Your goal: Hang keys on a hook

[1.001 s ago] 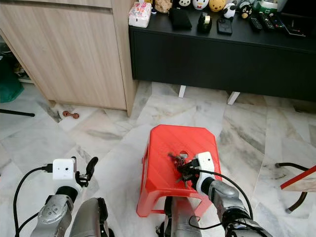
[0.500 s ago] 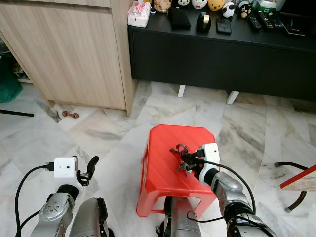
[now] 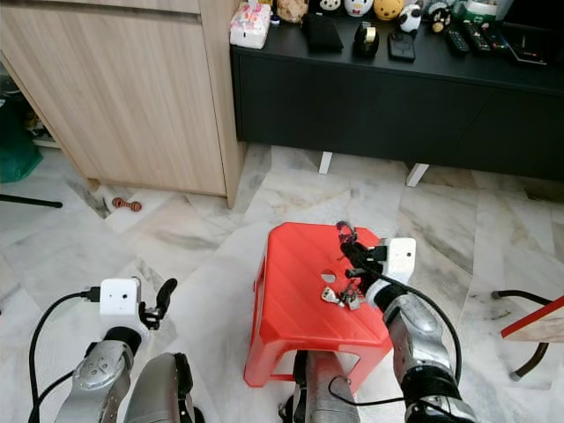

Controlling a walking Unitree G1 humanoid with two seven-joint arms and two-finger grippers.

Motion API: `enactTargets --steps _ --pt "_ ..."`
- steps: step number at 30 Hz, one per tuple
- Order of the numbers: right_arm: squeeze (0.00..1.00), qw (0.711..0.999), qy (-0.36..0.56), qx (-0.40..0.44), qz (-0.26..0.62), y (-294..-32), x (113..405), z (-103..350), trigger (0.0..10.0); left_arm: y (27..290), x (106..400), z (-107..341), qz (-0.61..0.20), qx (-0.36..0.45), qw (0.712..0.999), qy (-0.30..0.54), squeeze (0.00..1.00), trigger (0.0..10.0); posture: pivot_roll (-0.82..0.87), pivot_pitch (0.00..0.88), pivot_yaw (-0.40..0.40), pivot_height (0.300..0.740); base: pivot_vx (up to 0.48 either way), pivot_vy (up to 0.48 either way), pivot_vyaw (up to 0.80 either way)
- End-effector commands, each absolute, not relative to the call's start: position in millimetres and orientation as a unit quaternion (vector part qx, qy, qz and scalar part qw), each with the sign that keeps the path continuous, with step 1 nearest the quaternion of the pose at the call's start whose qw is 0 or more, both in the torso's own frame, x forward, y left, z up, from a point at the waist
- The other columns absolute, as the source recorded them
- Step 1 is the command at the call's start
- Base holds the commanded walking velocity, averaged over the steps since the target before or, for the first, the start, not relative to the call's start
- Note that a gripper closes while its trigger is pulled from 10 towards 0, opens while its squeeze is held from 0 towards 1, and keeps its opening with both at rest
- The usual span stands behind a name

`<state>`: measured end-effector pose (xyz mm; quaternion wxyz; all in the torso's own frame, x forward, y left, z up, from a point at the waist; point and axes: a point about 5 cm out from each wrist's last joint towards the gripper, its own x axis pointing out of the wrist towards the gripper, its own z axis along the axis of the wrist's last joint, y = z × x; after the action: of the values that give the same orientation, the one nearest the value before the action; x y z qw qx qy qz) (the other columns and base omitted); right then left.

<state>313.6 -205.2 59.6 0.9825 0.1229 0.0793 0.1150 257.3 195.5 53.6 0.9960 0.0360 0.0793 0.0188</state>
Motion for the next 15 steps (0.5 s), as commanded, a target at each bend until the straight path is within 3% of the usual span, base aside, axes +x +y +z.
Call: enactTargets --steps 1,7,8,9,10,15 --pt "0.00 0.987 0.058 0.124 0.089 -212 312 65 0.0 198 258 50 0.025 0.033 0.996 0.084 0.00 10.0 -0.09 0.129 -0.087 0.598 0.000 0.000 0.00" --pt "0.00 0.994 0.038 0.094 0.041 -219 306 71 0.0 205 262 54 0.036 0.022 0.997 0.070 0.00 10.0 -0.09 0.115 -0.076 0.598 0.000 0.000 0.00" --pt "0.00 0.995 0.037 0.089 0.033 -220 304 71 9.1 206 263 55 0.037 0.020 0.997 0.068 0.00 10.0 -0.09 0.110 -0.075 0.598 0.000 0.000 0.00" --pt "0.00 0.995 0.037 0.089 0.033 -220 304 71 9.1 206 263 55 0.037 0.020 0.997 0.068 0.00 10.0 -0.09 0.110 -0.075 0.598 0.000 0.000 0.00" --pt "0.00 0.995 0.038 0.086 0.029 -220 303 72 10.0 207 264 55 0.037 0.020 0.997 0.067 0.00 10.0 -0.09 0.106 -0.071 0.598 0.000 0.000 0.00" --pt "0.00 0.996 0.049 0.077 0.022 -220 298 67 10.0 207 266 55 0.038 0.019 0.997 0.064 0.00 10.0 -0.08 0.097 -0.069 0.598 0.000 0.000 0.00"
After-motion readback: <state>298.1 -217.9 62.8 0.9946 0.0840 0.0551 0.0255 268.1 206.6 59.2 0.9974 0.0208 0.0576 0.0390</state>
